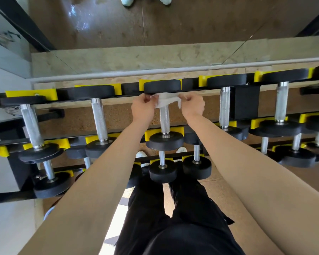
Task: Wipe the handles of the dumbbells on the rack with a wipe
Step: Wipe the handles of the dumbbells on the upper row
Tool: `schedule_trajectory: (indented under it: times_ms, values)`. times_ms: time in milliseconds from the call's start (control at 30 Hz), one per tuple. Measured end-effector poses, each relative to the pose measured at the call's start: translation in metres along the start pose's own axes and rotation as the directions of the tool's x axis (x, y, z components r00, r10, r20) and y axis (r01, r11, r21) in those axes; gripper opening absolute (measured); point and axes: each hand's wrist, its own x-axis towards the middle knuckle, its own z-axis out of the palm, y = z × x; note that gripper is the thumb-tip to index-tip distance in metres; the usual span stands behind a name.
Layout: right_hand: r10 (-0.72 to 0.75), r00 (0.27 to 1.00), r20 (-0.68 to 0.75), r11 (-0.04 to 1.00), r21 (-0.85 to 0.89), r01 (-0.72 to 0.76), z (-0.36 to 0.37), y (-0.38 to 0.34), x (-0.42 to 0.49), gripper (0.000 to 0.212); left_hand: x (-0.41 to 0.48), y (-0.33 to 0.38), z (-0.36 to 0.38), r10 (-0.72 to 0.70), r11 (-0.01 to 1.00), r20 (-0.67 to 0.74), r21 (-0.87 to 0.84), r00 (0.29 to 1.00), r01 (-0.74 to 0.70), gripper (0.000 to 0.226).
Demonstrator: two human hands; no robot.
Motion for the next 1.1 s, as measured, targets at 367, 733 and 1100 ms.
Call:
schedule_trajectory:
  times_ms: [367,733,1100]
  values:
    - [-0.017,0.979,0.204,0.995,0.103,-0.004,0.002,0.017,-0.003,0.023,0.01,-0.035,-0.067,-0.257,0.865,-0.154,-0.476,0.954,0.157,0.011]
    - [0.236,0.761,0.605,0.705,0.433,-0.563,0.011,0.016,0.012,0.065,-0.002,-0.004,-0.013,-0.184,0.673,0.362,-0.631,0.914,0.385,0.035]
    - [0.187,0.748,0.637,0.404,0.644,-0.65,0.023,-0.003,0.001,0.02,0.004,-0.003,-0.021,-0.264,0.576,0.248,-0.734,0.932,0.358,0.015]
